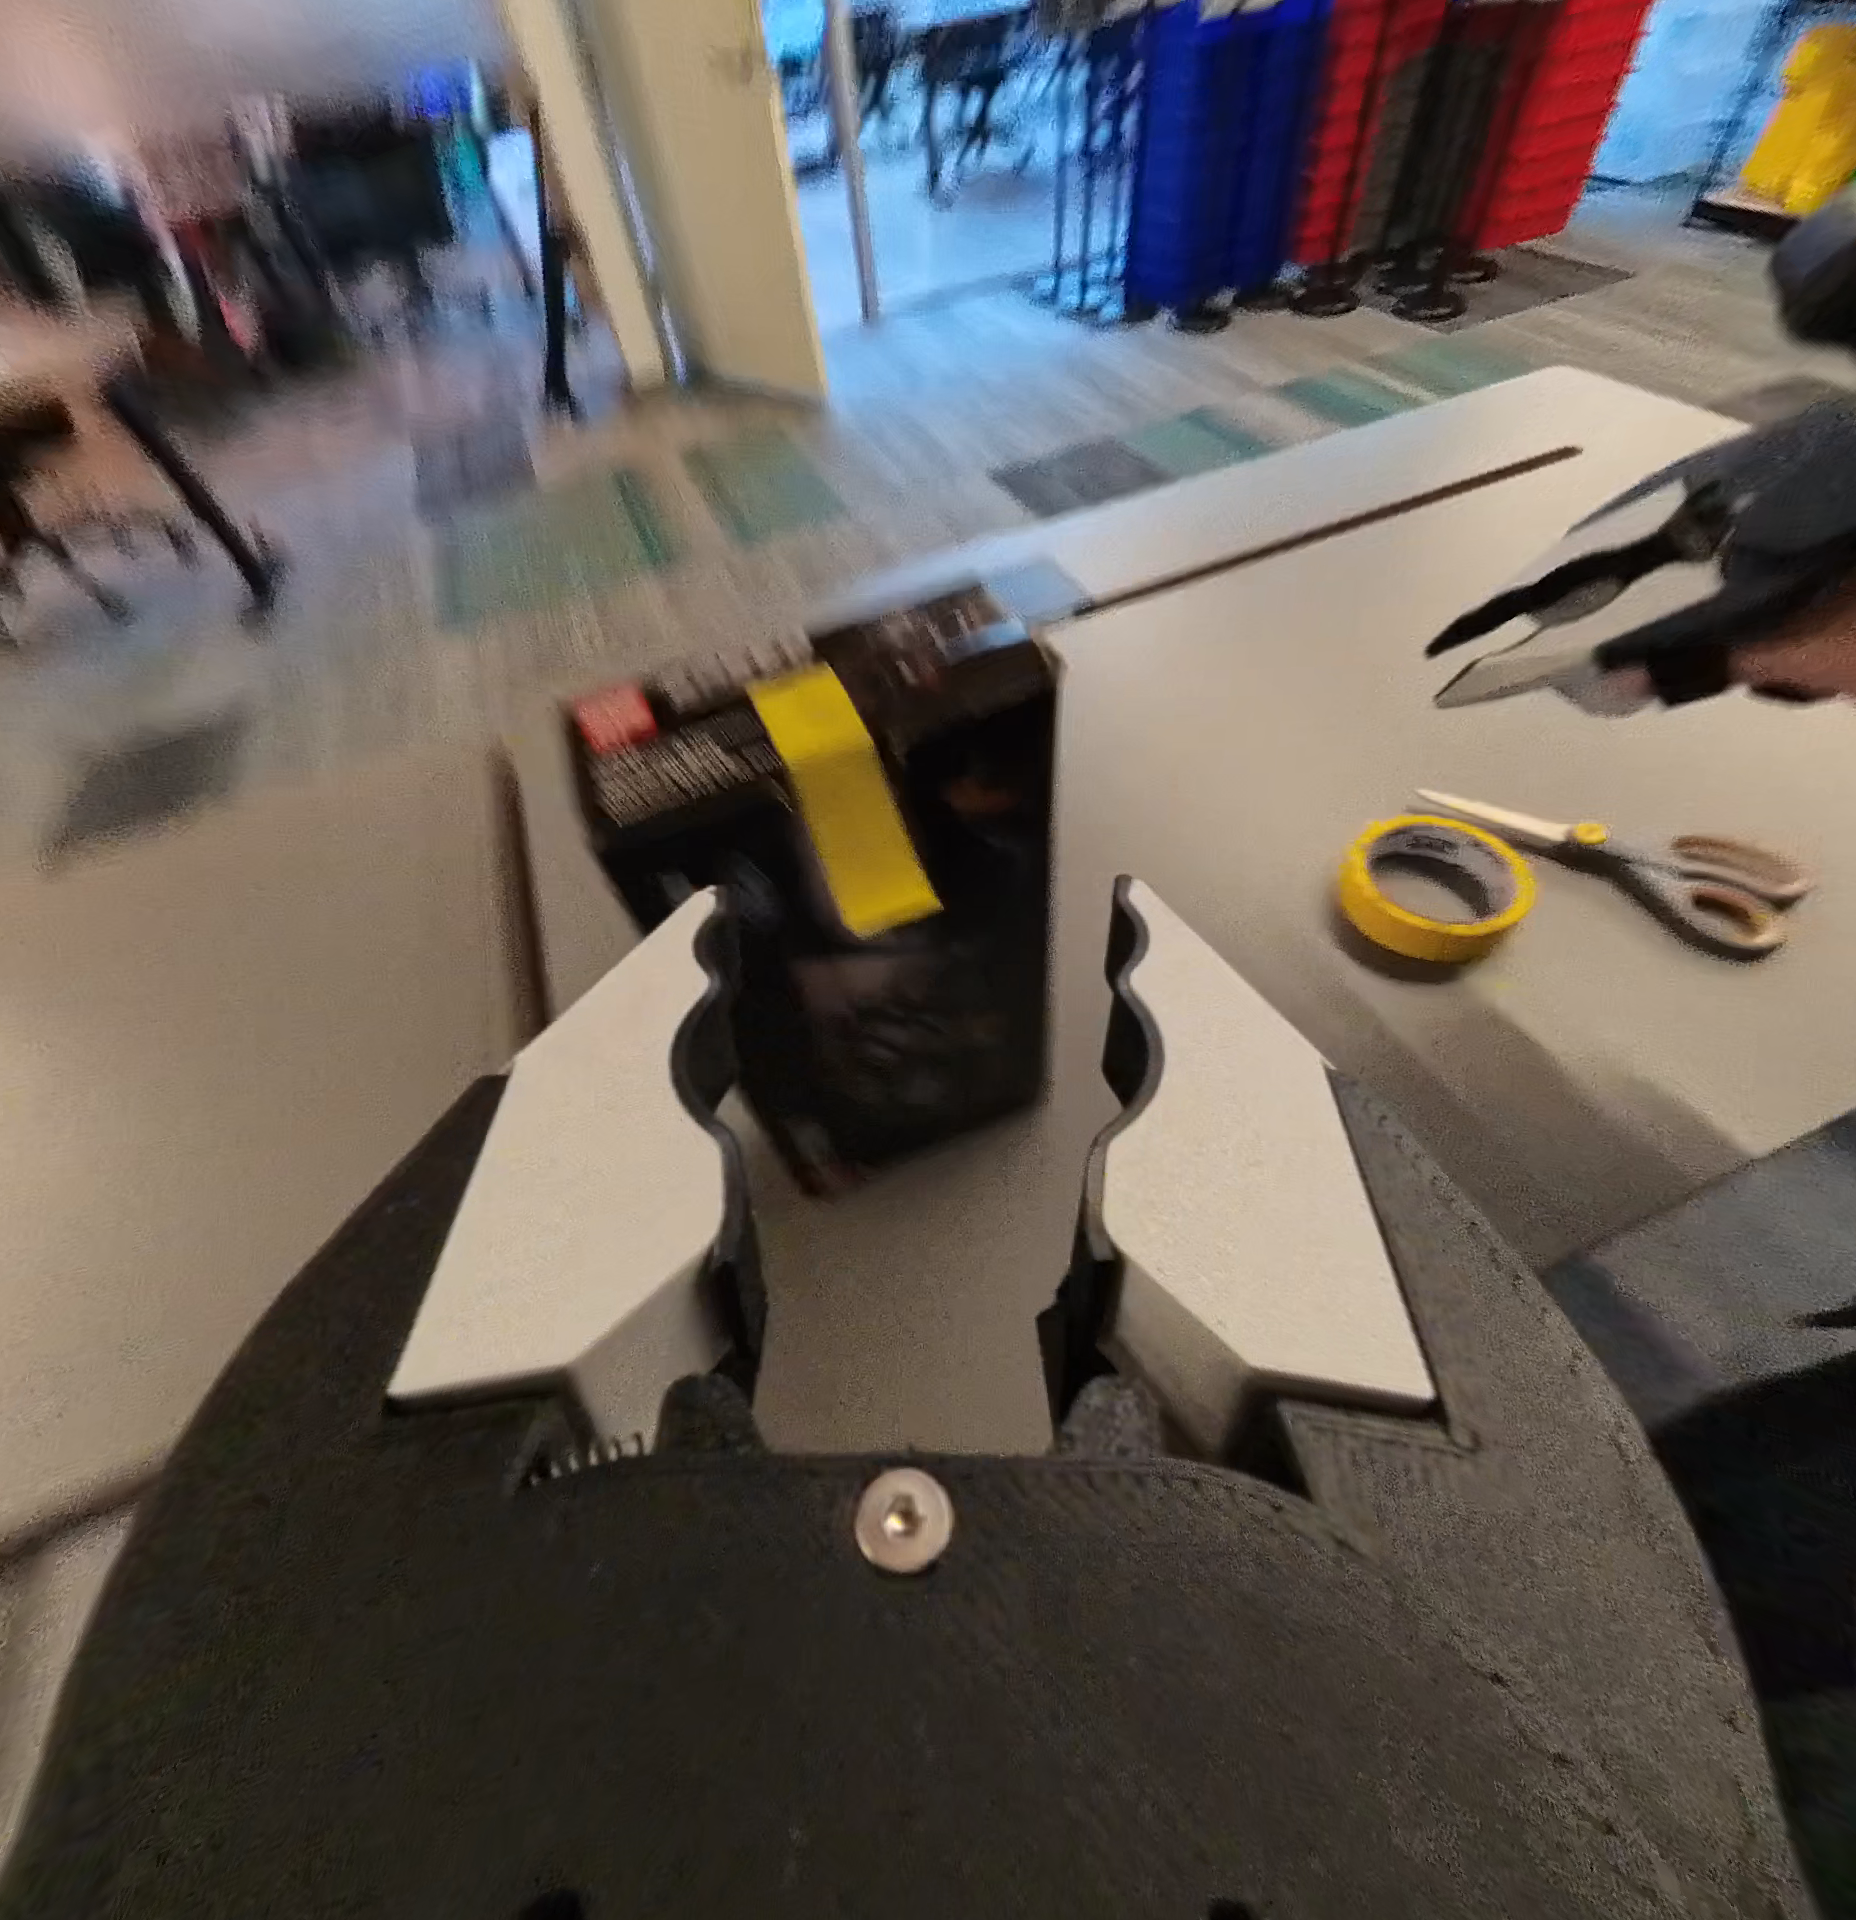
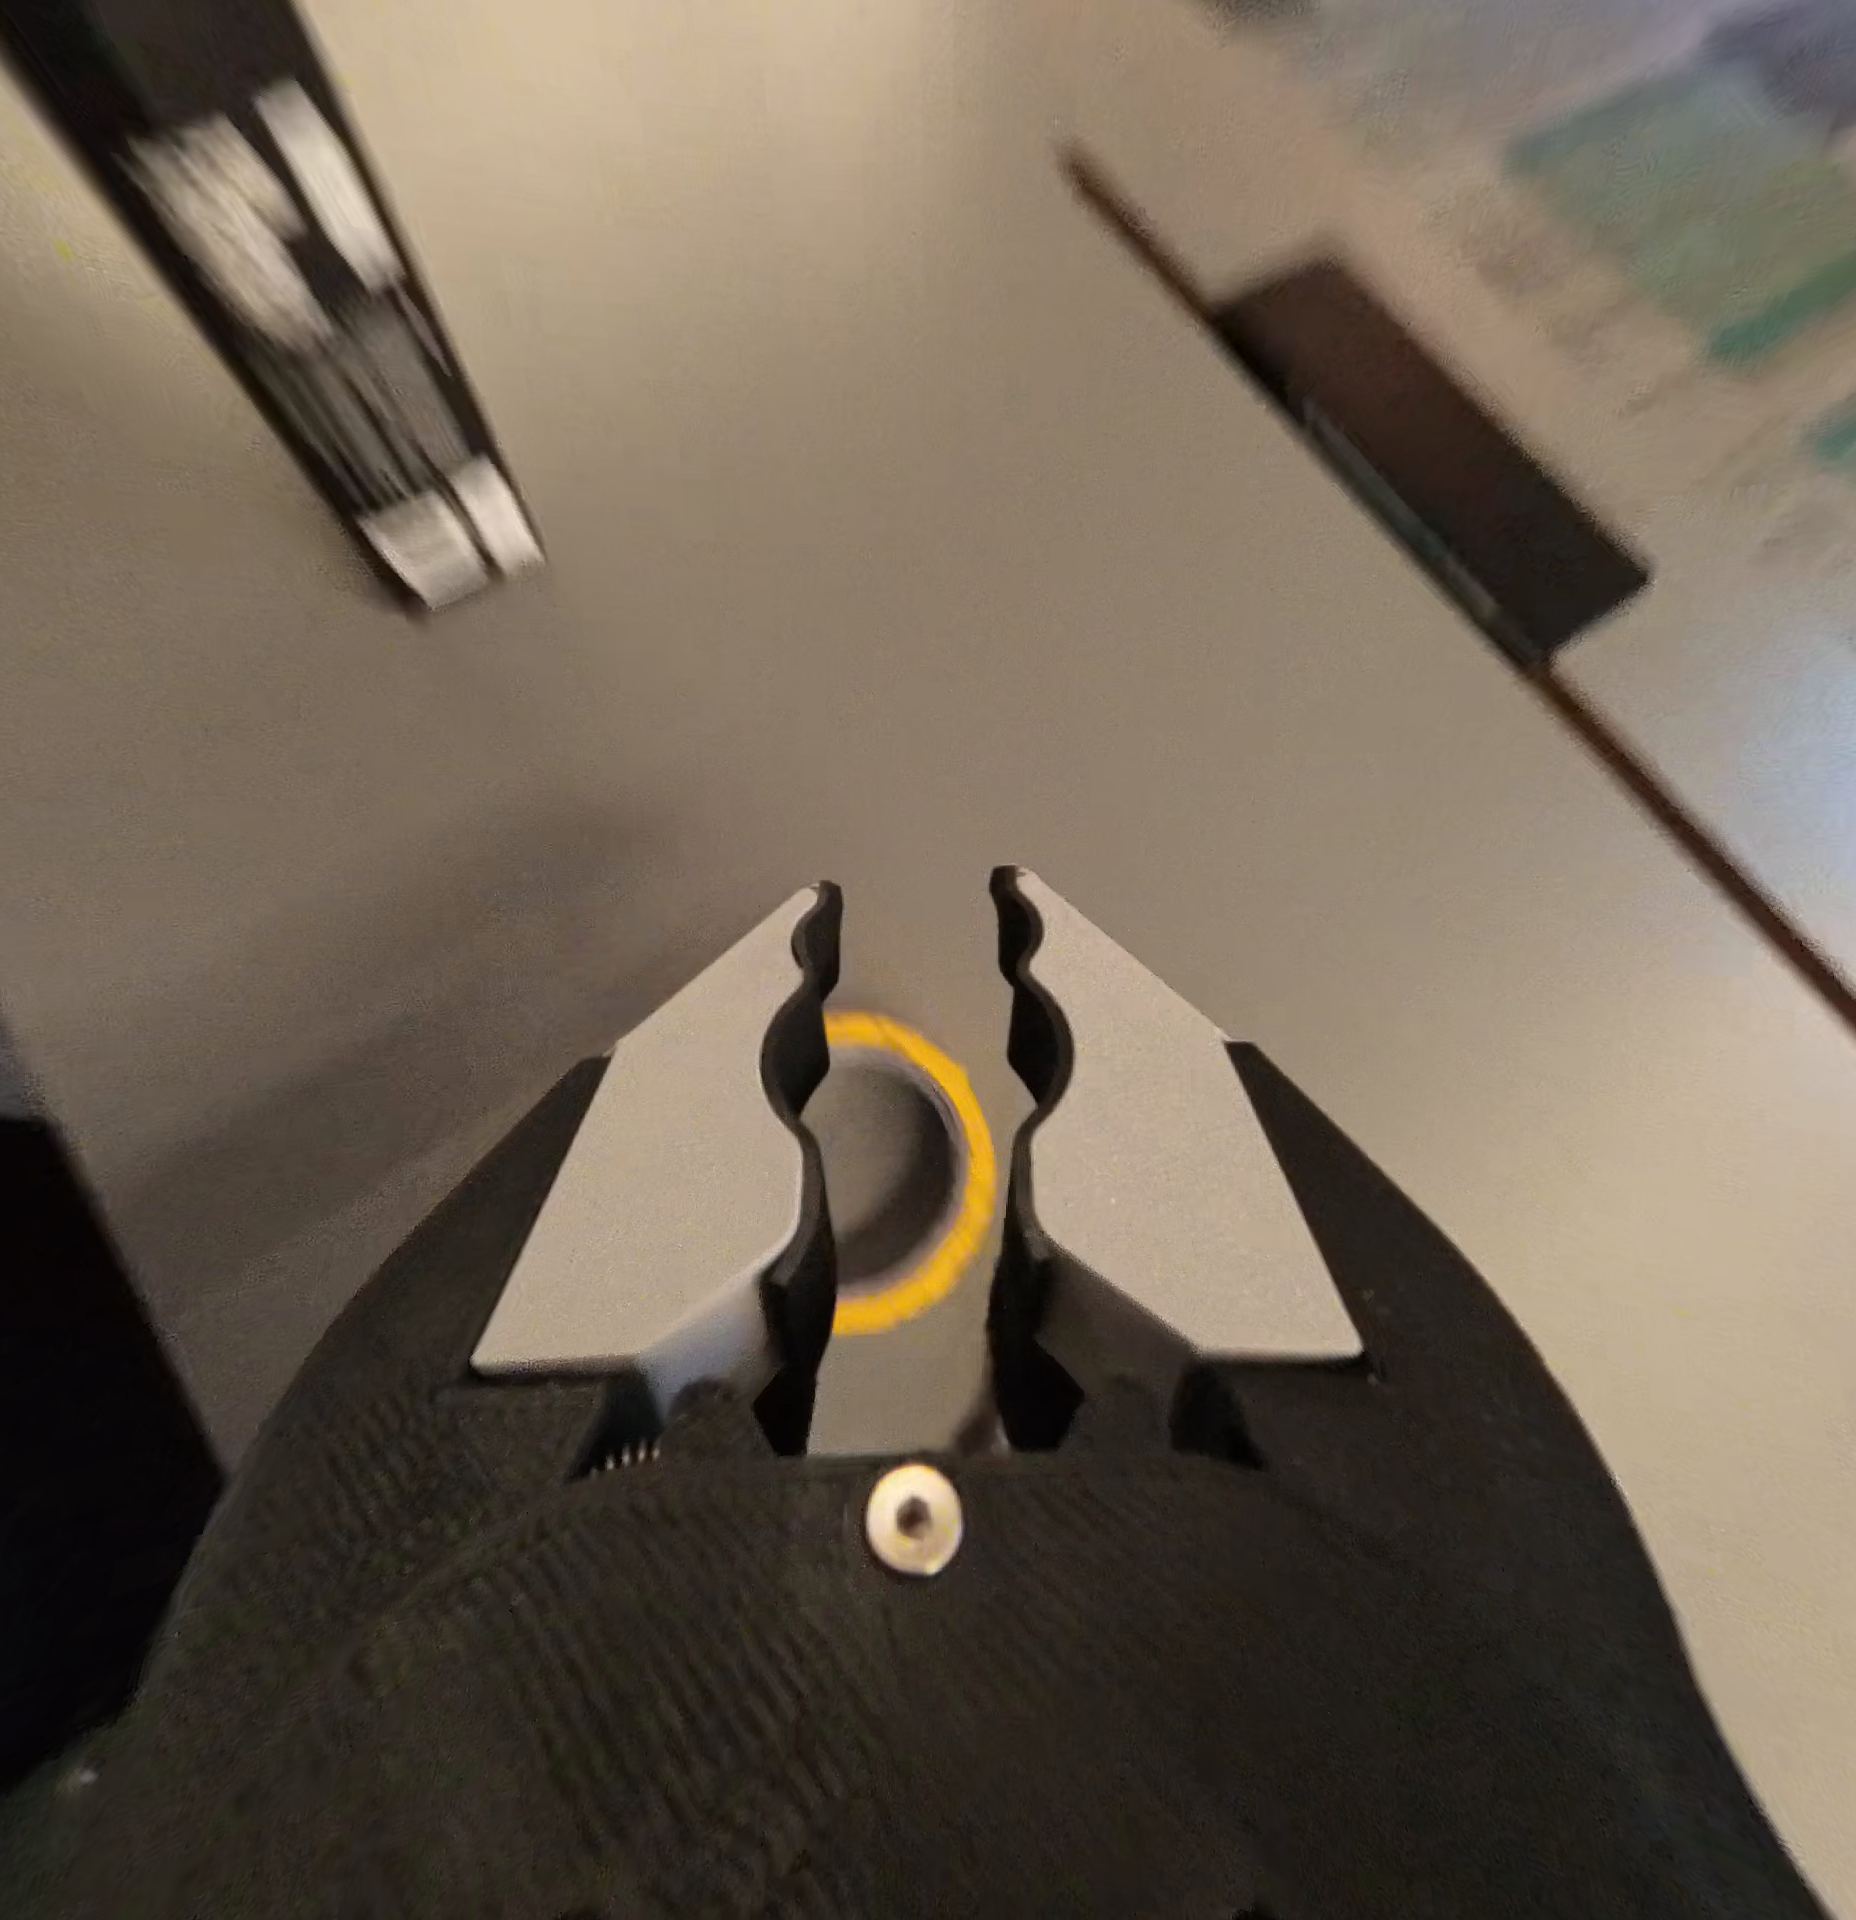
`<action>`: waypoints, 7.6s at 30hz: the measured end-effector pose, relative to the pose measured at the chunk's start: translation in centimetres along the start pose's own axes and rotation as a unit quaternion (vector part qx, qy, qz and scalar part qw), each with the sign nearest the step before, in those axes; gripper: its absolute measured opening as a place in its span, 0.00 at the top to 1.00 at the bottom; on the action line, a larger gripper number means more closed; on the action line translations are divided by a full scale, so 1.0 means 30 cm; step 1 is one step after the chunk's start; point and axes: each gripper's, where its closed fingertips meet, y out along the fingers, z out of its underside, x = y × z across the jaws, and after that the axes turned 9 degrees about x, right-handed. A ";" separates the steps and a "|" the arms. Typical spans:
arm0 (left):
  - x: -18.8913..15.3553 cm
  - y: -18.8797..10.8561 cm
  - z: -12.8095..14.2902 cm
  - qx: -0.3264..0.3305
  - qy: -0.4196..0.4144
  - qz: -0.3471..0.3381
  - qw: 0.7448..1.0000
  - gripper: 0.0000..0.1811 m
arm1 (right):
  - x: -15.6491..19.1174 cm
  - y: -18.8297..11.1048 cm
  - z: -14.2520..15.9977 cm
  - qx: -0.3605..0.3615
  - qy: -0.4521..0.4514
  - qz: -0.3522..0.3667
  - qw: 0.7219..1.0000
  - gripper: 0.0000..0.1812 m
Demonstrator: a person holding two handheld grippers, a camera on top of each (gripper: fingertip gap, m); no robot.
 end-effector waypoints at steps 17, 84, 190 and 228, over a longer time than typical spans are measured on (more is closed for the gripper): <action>0.165 0.288 0.015 0.048 0.538 0.258 0.801 0.83 | 0.667 -0.023 -0.662 -0.173 0.054 -0.042 0.983 0.84; 0.139 0.284 0.021 -0.013 0.507 0.306 0.806 0.88 | 0.676 0.236 -0.718 -0.207 0.616 -0.221 0.727 1.00; 0.144 0.292 0.018 -0.021 0.496 0.329 0.803 0.91 | 0.663 0.141 -0.842 -0.268 0.249 -0.298 0.882 1.00; 0.115 0.268 0.035 -0.021 0.496 0.332 0.802 0.93 | 0.687 0.147 -0.822 -0.276 0.233 -0.310 0.880 1.00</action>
